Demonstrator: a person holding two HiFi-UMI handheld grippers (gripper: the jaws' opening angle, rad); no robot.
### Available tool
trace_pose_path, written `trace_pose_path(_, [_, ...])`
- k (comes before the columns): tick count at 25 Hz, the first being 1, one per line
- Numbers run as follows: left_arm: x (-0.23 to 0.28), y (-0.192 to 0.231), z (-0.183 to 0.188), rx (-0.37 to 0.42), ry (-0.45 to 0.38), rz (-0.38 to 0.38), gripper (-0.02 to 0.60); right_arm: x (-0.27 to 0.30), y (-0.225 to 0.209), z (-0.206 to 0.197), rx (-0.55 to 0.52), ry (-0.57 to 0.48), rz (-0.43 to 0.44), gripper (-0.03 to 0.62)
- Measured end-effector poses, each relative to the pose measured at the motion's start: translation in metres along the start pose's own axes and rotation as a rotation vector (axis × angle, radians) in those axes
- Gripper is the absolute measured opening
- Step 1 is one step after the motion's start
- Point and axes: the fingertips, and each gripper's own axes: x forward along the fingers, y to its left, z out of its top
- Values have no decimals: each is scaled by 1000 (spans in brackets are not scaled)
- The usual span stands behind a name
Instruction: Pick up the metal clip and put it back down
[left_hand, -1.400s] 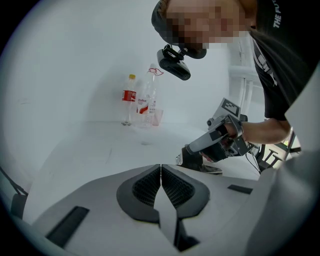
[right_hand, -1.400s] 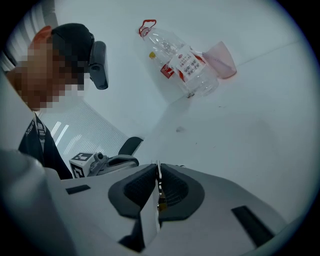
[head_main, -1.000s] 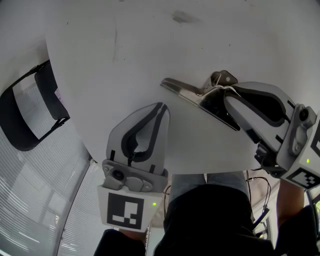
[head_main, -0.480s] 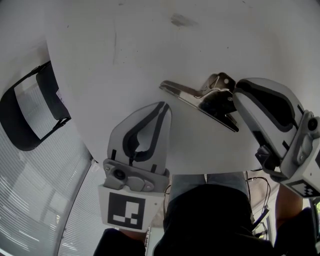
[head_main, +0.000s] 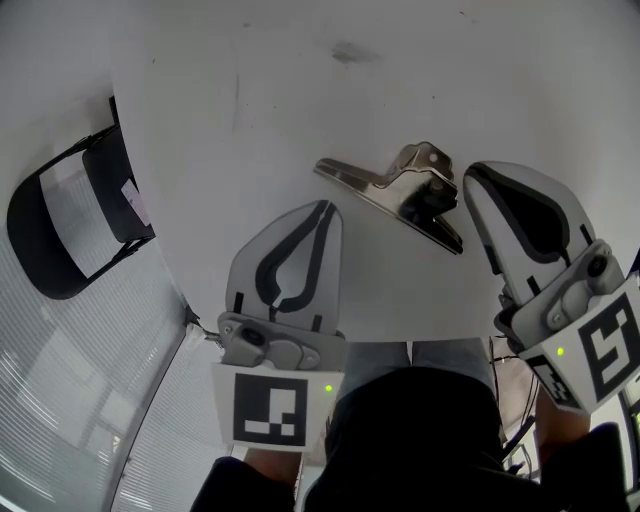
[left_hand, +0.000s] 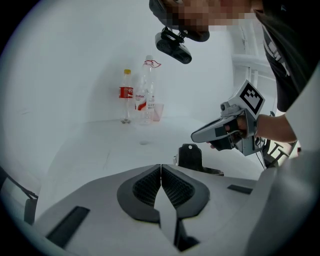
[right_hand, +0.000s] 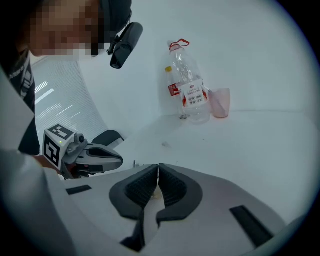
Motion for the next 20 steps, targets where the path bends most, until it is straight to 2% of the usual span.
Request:
trace_pose_path(3, [-4,-8,1,26,14,5,23,-7,5,0,1,0,-11,25])
trace_pose_path(10, [-17,-26,21,82,-32,14,21,-24,16,10,-11,-32,-7,25])
trace_pose_path(17, [-39,-43,52,91,-51,-18,21,-52,27,36,-22,-54,-21,25])
trace_pose_path(20, [-50,-46,67,73,-67,2,21,-65,30,53,-42,-80,-25,25])
